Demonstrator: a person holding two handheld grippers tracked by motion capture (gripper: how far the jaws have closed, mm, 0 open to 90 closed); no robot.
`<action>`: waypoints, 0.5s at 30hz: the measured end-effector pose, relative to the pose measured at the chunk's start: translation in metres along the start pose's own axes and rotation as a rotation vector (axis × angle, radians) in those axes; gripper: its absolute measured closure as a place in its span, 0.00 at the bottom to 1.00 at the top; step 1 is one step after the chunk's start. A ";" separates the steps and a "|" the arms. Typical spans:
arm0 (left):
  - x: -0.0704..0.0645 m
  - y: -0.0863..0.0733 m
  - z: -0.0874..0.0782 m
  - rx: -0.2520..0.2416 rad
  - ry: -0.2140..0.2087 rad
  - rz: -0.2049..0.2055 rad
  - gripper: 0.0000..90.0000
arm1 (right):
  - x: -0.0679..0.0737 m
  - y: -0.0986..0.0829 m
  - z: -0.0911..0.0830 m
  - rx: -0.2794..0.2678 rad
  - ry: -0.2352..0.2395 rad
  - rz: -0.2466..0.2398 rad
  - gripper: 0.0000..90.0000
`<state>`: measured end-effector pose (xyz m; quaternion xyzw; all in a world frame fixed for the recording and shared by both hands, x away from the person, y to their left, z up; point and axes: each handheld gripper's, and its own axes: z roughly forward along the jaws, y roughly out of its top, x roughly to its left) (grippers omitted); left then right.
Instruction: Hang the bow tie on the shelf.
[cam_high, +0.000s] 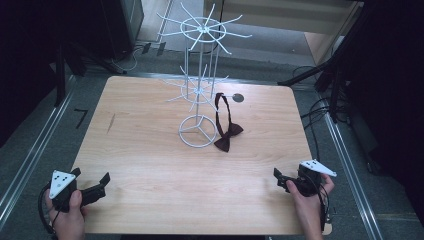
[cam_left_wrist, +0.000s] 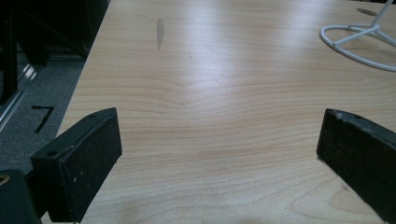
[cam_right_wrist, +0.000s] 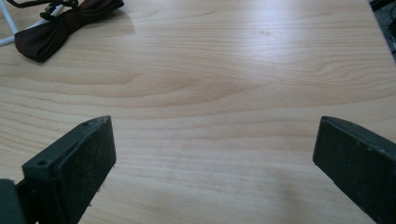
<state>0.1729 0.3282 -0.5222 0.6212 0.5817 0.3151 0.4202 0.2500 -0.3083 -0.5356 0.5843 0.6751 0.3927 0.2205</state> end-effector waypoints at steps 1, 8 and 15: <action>0.000 0.000 0.000 0.001 0.000 0.000 0.00 | -0.002 -0.001 -0.002 0.001 -0.003 0.004 0.00; 0.000 0.000 0.000 0.000 0.002 0.001 0.00 | -0.016 -0.009 -0.012 0.002 -0.023 0.020 0.00; 0.000 0.000 0.000 -0.001 0.002 0.000 0.00 | -0.026 -0.016 -0.020 -0.003 -0.040 0.032 0.00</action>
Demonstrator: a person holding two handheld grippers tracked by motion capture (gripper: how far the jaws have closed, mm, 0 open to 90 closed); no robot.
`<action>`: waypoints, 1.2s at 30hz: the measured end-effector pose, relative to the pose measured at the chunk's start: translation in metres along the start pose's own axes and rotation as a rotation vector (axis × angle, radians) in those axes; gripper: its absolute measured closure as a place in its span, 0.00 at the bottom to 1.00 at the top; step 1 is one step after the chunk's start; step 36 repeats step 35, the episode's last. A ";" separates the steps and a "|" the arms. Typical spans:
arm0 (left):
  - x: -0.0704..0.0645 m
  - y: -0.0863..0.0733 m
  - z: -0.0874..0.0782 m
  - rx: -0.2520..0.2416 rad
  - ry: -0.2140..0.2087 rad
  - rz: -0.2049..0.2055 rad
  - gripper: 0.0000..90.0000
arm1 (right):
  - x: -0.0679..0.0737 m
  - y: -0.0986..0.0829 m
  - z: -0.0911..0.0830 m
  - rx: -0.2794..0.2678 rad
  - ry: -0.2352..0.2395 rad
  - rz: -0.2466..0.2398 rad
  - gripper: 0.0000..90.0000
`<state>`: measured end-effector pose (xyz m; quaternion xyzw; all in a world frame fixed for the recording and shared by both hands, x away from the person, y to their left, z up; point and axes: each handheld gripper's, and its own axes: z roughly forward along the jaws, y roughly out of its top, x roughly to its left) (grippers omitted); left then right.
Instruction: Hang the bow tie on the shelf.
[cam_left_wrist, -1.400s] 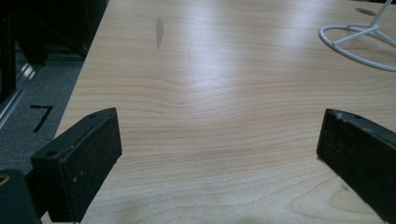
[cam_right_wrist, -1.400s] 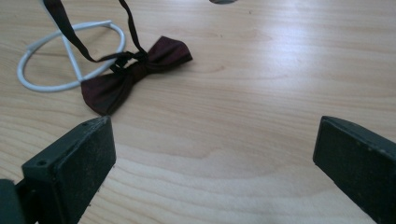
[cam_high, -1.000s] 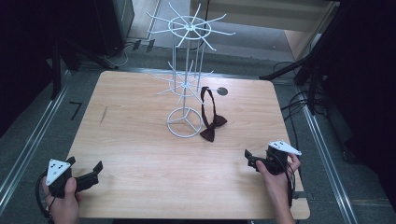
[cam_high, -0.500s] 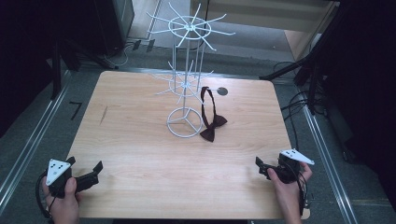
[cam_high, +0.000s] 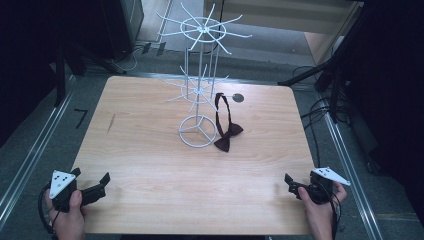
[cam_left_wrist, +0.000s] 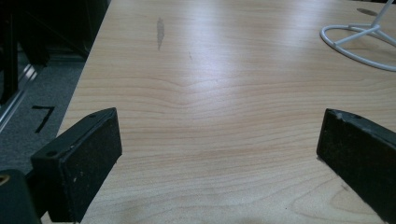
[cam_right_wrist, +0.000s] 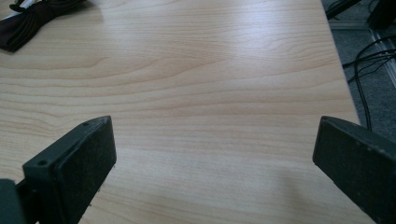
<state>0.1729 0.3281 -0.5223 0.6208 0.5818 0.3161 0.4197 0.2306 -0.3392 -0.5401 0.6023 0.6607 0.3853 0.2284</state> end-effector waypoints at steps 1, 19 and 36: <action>0.000 0.000 0.000 -0.001 0.000 0.000 0.00 | -0.001 -0.001 -0.001 -0.004 -0.003 0.000 0.00; 0.000 0.000 0.000 0.002 -0.002 -0.005 0.00 | -0.025 -0.023 -0.026 -0.042 -0.033 0.048 0.00; 0.000 0.001 0.001 0.008 -0.005 0.001 0.00 | -0.032 -0.036 -0.035 -0.041 -0.048 0.060 0.03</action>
